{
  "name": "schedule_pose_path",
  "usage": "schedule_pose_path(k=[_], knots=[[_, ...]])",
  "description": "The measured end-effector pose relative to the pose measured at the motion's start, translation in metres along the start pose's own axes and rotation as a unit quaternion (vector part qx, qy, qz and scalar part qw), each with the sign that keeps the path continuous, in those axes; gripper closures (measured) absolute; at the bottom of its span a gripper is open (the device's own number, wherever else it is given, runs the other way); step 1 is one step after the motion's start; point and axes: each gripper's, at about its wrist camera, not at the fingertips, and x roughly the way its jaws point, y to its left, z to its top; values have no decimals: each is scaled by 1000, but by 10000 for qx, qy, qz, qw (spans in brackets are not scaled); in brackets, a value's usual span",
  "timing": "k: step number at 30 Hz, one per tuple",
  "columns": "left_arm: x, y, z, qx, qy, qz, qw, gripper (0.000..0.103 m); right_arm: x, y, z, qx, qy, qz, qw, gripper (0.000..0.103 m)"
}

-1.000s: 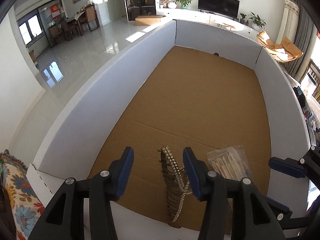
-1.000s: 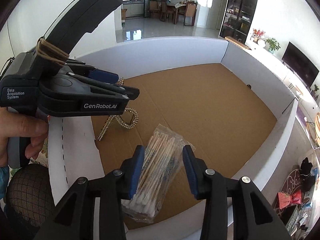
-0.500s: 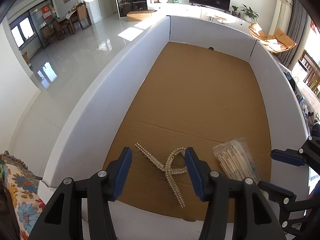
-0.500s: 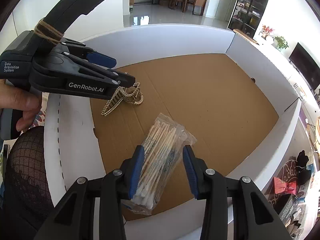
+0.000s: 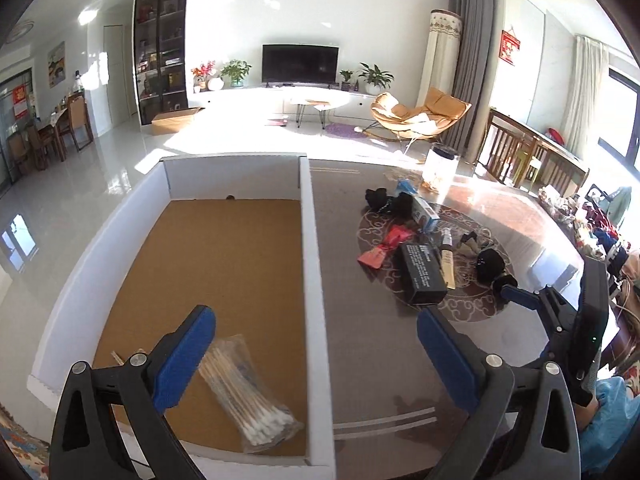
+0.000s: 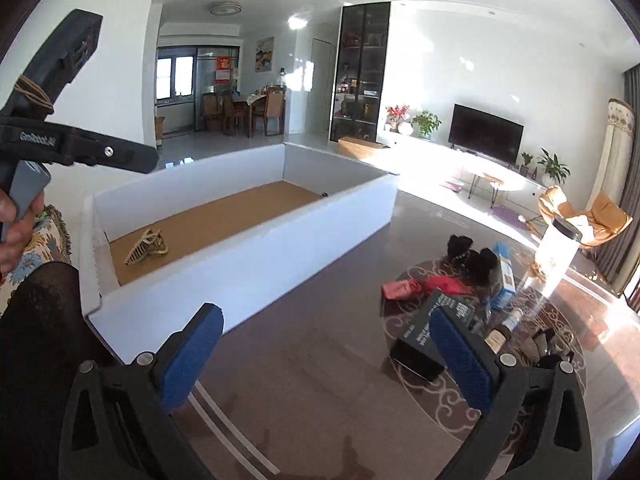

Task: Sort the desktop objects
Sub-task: 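Move both open grippers back over the table toward the black box and velvet pouch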

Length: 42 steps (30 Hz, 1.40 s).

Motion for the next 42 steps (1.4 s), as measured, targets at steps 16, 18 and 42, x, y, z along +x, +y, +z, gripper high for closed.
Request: schedule_pose_path(k=[16,18,42], knots=[[187,-121,-68,460,1470,178,9879,0,-64,-174,-146,1618,1780,-1661,9563,0],[190,-121,-68,474,1405,221,9887,0,-62,-167,-142,1545,1770,-1603,9587,0],[187,-123,-67,415,1145,254,9922,0,-41,-180,-135,1884,1855,-1423,9538,0]])
